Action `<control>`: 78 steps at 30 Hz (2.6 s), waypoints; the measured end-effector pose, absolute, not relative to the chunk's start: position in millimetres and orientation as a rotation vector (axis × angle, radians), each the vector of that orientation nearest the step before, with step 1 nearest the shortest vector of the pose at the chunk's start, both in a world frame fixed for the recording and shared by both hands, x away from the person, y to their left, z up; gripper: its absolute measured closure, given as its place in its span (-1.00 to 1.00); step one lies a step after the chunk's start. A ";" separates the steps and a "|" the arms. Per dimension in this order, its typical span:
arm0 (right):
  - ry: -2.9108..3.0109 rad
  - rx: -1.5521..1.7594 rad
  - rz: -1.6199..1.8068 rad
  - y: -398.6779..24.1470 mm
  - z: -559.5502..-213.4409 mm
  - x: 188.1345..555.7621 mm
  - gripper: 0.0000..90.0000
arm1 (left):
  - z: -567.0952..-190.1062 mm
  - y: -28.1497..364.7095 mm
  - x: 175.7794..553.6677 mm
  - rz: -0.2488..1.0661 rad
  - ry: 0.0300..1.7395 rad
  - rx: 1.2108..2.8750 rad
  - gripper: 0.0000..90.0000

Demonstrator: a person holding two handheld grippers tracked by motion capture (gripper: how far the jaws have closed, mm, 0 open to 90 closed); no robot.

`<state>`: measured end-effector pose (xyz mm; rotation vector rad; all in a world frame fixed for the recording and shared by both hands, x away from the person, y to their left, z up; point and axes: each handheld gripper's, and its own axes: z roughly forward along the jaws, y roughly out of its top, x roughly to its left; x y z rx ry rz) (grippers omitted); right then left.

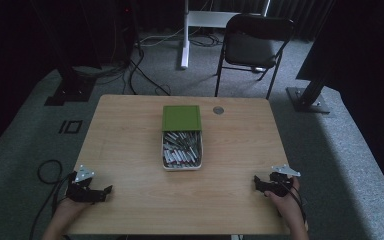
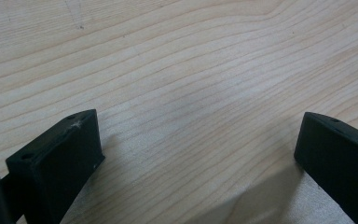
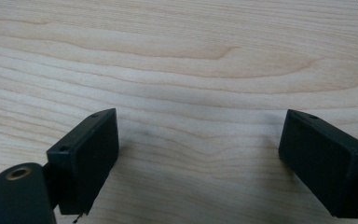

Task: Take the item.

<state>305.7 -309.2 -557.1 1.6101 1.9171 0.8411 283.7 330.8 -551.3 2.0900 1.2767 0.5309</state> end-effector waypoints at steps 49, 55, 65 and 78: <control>1.927 1.445 0.970 -269.1 -504.9 309.7 -0.61 | -551.2 330.8 283.6 0.529 1.278 2.093 -0.97; 1.941 1.403 0.999 -255.2 -493.8 315.5 -0.61 | -551.2 330.8 283.7 0.530 1.277 2.092 -0.97; 1.989 1.312 1.058 -223.5 -478.6 325.0 -0.60 | -551.3 330.6 283.7 0.529 1.279 2.090 -0.97; 2.027 1.229 1.132 -193.1 -459.7 332.4 -0.55 | -551.2 330.6 283.7 0.529 1.279 2.090 -0.97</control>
